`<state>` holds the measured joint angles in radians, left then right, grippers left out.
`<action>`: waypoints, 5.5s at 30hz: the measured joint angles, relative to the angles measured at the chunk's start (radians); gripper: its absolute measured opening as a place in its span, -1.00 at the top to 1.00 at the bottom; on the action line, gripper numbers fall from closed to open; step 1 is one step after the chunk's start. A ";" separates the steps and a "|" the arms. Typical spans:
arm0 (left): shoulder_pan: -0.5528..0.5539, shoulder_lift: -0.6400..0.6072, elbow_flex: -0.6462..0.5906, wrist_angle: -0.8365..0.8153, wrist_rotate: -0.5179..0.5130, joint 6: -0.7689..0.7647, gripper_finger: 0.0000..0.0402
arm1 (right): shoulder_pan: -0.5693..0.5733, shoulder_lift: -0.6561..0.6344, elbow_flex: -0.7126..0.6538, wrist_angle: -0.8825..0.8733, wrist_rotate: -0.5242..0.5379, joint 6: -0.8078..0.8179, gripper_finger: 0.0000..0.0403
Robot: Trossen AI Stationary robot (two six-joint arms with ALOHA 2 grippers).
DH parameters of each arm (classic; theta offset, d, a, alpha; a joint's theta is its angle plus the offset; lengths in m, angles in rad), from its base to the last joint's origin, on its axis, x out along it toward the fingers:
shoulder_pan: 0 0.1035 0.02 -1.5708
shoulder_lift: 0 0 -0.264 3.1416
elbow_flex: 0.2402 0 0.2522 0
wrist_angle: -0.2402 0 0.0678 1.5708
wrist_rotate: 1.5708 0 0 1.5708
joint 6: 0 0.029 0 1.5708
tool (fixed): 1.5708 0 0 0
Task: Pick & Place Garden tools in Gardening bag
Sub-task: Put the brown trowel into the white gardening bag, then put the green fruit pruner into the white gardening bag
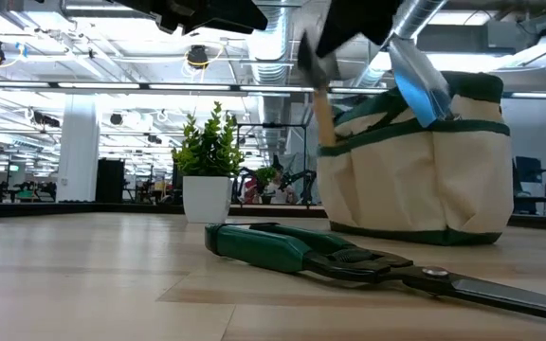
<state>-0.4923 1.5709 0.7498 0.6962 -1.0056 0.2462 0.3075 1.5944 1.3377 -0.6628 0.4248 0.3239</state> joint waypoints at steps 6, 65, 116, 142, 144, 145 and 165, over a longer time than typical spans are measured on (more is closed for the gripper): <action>0.000 0.000 0.000 0.000 0.000 0.000 0.13 | -0.017 0.048 -0.001 0.001 -0.054 -0.002 1.00; -0.033 0.001 0.000 -0.009 0.003 0.010 0.16 | 0.100 -0.156 0.000 -0.067 -0.098 -0.012 0.72; -0.045 0.189 0.267 -0.591 0.883 -0.094 0.99 | 0.728 -0.168 -0.435 0.634 0.754 0.079 1.00; 0.044 0.326 0.281 -0.645 0.927 0.053 0.34 | 0.645 -0.168 -0.435 0.641 0.589 0.009 1.00; 0.052 0.337 0.281 -0.641 0.956 0.031 0.26 | 0.645 -0.168 -0.435 0.641 0.589 0.009 1.00; 0.055 0.342 0.281 -0.632 0.960 0.008 0.24 | 0.645 -0.168 -0.435 0.641 0.589 0.009 1.00; 0.093 0.408 0.281 -0.604 1.056 -0.146 0.40 | 0.646 -0.168 -0.435 0.626 0.594 0.006 1.00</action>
<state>-0.3996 1.9790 1.0309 0.0918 0.0502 0.1004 0.9535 1.4265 0.9028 -0.0368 1.0190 0.3302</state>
